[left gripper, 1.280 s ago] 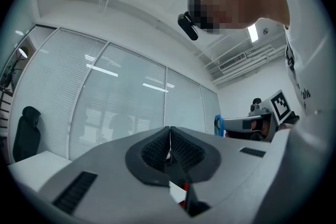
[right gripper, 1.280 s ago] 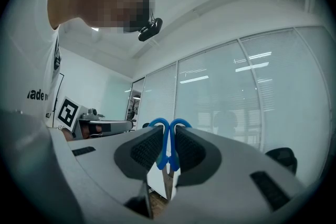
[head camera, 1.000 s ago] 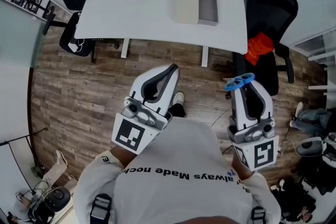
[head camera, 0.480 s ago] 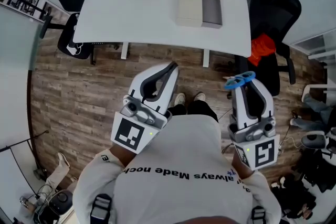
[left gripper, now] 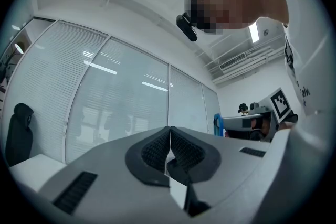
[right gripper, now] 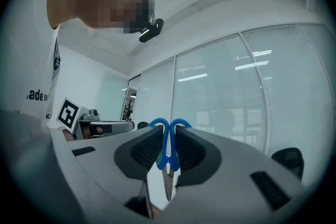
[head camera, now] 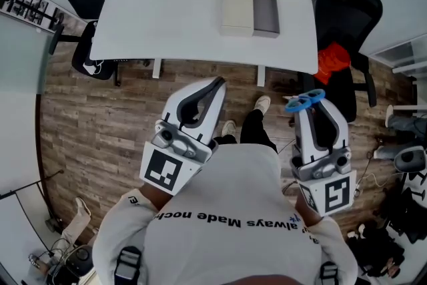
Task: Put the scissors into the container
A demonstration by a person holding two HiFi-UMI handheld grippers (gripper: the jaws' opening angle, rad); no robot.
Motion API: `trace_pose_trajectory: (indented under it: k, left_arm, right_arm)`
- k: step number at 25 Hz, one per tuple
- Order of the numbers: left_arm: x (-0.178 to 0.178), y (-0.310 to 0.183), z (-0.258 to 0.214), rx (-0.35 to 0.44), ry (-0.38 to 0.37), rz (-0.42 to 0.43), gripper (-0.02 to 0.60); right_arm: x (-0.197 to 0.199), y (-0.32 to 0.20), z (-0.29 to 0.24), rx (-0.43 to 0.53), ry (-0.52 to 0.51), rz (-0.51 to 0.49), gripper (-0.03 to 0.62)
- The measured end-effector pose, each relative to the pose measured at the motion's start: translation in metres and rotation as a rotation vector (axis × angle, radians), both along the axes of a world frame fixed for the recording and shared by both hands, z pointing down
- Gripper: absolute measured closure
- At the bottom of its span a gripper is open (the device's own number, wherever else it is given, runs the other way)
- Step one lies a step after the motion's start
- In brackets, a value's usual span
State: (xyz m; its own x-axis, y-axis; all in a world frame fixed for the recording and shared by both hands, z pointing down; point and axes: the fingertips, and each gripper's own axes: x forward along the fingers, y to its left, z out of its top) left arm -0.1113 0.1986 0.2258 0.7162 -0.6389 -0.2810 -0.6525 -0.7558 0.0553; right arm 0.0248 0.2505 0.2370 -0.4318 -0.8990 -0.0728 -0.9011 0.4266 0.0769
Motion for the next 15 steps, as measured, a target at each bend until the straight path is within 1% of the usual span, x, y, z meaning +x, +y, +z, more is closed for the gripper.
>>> trace_pose_trajectory:
  k: [5, 15]
  left_arm:
    - [0.017, -0.018, 0.003, -0.012, -0.001, 0.010, 0.560]
    - [0.052, -0.055, -0.001, -0.004, -0.013, 0.030, 0.560]
  right_arm:
    - [0.016, -0.015, -0.003, 0.009, -0.003, 0.009, 0.514]
    - [0.047, -0.054, -0.001, 0.001, -0.007, 0.011, 0.514]
